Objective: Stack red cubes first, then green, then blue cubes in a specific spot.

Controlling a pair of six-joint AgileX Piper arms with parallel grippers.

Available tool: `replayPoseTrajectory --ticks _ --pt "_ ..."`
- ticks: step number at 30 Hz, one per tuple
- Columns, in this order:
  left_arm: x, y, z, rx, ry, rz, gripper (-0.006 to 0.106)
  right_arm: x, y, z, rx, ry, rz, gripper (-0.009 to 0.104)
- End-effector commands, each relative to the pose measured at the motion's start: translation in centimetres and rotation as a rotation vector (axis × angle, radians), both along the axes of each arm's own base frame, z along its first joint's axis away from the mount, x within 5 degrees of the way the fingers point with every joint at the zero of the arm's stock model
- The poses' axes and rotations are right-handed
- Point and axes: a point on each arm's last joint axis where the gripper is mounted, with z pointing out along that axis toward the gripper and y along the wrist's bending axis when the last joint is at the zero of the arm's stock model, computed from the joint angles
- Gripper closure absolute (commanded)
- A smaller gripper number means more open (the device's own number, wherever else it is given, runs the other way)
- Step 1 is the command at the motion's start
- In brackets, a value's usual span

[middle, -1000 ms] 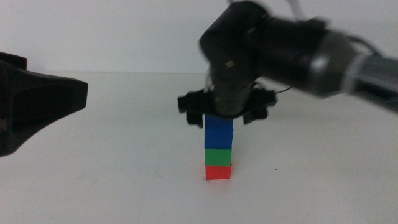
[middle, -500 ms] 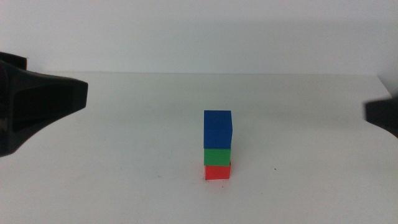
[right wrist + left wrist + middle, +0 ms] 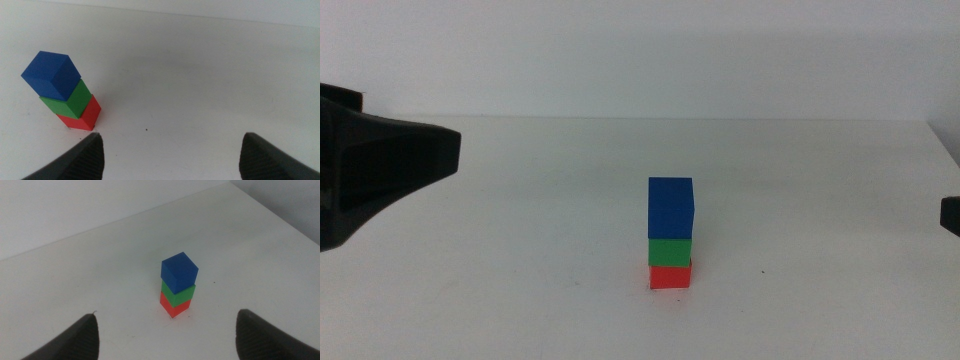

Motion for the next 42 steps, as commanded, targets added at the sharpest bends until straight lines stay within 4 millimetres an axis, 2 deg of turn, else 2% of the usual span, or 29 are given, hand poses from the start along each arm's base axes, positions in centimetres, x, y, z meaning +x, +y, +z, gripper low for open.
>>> replayPoseTrajectory --ticks 1,7,12,15,17,19,20,23,27,33,34,36,37,42 --pt "-0.1 0.0 0.1 -0.011 -0.010 -0.001 0.007 0.0 -0.1 0.1 -0.002 -0.019 -0.004 0.002" --pt "-0.7 0.1 -0.8 -0.070 -0.012 -0.031 0.007 0.0 -0.1 0.1 -0.002 -0.021 -0.004 0.002" --pt "-0.1 1.0 -4.6 -0.088 -0.126 0.042 0.007 -0.6 -0.6 -0.9 -0.035 -0.096 -0.027 0.002" --pt "-0.6 2.0 -8.2 -0.170 -0.141 0.106 0.007 -1.3 -0.9 -2.9 -0.022 -0.195 -0.051 0.002" --pt "-0.9 2.8 -11.3 -0.211 -0.156 0.180 0.007 -2.0 -1.2 -4.6 -0.025 -0.254 -0.064 0.002" --pt "-1.3 3.8 -14.7 -0.221 -0.192 0.258 0.007 -3.3 -1.5 -7.1 -0.017 -0.305 -0.074 0.002" --pt "-1.8 4.4 -16.1 -0.238 -0.220 0.303 0.007 -3.8 -1.6 -7.7 -0.011 -0.333 -0.077 0.002" --pt "-3.1 5.6 -19.2 -0.306 -0.245 0.444 0.007 -5.5 -2.0 -10.7 -0.030 -0.344 -0.088 0.002" --pt "-3.9 6.4 -21.9 -0.325 -0.291 0.565 0.007 -6.8 -2.7 -13.8 -0.058 -0.383 -0.161 0.002" --pt "-3.4 6.6 -24.1 -0.319 -0.295 0.612 0.007 -6.8 -2.9 -16.1 -0.079 -0.348 -0.197 0.002" --pt "-3.3 6.6 -24.6 -0.316 -0.286 0.614 0.007 -6.8 -2.9 -16.1 -0.078 -0.351 -0.197 0.002" --pt "-3.3 6.6 -24.4 -0.316 -0.306 0.611 0.007 -6.8 -2.9 -16.0 -0.076 -0.365 -0.199 0.002" --pt "-3.4 6.6 -24.9 -0.294 -0.257 0.616 0.007 -6.8 -3.0 -16.1 -0.094 -0.352 -0.196 0.002" --pt "-3.3 6.6 -24.7 -0.302 -0.275 0.614 0.007 -6.8 -3.0 -16.1 -0.093 -0.359 -0.196 0.002"
